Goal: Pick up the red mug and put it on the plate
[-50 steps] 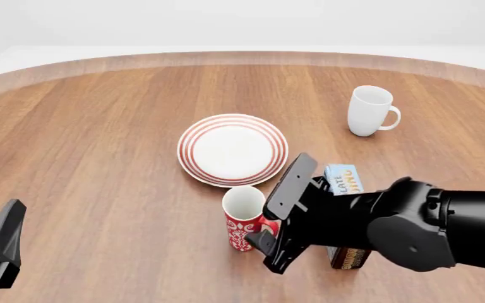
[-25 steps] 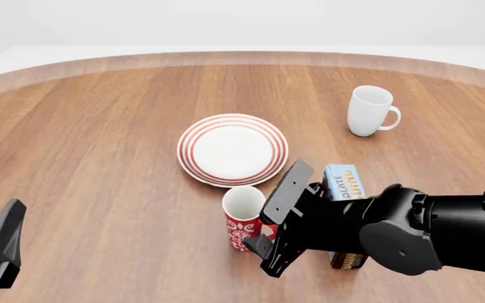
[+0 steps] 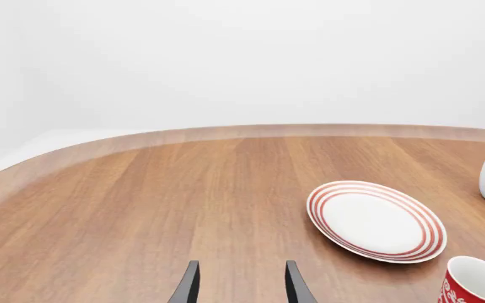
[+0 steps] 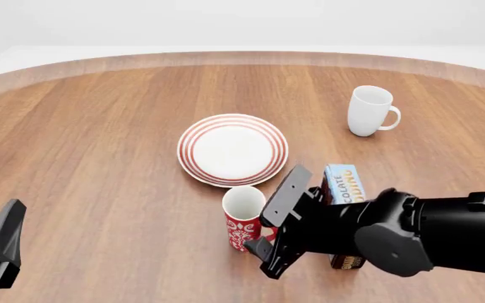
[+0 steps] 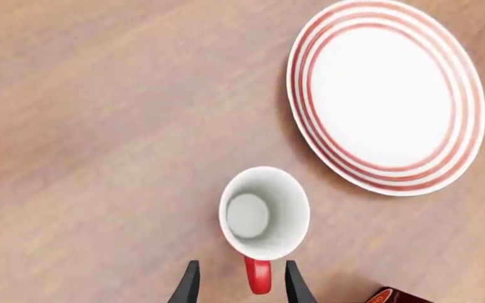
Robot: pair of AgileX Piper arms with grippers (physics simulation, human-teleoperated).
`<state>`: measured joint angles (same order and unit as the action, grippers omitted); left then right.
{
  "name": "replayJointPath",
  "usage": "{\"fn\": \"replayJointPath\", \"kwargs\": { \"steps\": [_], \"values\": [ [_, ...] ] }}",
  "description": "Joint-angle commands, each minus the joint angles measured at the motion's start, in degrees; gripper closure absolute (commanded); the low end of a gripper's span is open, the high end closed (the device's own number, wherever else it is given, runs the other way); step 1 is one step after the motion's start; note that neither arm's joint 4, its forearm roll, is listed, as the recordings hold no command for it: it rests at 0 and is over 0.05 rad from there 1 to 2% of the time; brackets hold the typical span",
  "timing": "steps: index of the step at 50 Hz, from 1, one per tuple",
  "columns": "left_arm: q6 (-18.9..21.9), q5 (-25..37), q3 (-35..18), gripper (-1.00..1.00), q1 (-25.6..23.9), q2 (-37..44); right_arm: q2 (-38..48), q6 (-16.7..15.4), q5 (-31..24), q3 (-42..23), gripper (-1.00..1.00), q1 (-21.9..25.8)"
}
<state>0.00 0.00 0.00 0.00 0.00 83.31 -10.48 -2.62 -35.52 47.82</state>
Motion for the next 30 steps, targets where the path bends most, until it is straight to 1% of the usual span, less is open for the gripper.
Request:
{"fn": "replayJointPath", "kwargs": {
  "steps": [1, 13, 30],
  "values": [
    [0.0, 0.0, 0.0, -1.00, 0.0, 0.0, 0.7, 0.1, 0.8, 0.6, -1.00, -0.3],
    [0.0, 0.0, 0.0, -1.00, 0.0, 0.0, 1.4, 0.3, 1.9, 1.6, -1.00, -0.2],
    [0.0, 0.0, 0.0, -1.00, 0.0, 0.0, 2.6, -0.5, 2.3, 1.3, -1.00, -0.9]
  ]
}}
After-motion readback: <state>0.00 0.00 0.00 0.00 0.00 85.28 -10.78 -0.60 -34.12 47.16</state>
